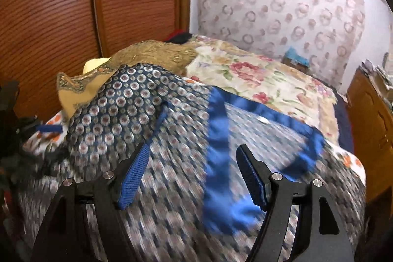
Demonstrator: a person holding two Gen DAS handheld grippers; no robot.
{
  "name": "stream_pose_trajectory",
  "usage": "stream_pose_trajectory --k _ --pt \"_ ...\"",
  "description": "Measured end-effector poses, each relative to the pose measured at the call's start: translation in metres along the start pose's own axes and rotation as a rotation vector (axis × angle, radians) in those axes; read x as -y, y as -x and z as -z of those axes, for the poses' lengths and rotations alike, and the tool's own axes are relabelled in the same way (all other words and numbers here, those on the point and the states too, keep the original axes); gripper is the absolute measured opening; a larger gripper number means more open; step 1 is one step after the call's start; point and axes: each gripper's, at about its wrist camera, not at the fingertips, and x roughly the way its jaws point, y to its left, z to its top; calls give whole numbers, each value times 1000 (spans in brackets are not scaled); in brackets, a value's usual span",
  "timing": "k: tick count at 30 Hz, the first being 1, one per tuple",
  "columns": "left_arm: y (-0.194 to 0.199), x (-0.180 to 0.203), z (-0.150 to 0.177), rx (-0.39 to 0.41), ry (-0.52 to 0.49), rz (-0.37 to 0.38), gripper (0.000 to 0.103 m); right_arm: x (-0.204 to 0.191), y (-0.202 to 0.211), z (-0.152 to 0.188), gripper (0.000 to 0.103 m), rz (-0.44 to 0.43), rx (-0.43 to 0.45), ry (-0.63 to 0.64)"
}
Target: Fold small clothes
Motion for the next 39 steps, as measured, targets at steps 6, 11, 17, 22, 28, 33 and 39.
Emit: stream_pose_trajectory --k 6,11,17,22,28,33,39 --pt "28 10 -18 73 -2 10 66 56 66 51 75 121 19 -86" --pt "33 44 -33 93 -53 37 66 107 98 86 75 212 16 -184" --pt "16 93 -46 76 -120 106 66 153 120 124 75 286 -8 -268" --pt "-4 128 -52 35 -162 146 66 181 128 153 69 304 -47 -311" --pt "-26 157 -55 -31 -203 186 66 206 125 179 59 287 -103 -374" --pt "-44 174 -56 -78 -241 188 66 222 118 190 47 248 -126 -443" --pt "-58 181 -53 -118 -262 189 66 233 111 196 37 184 -129 -503"
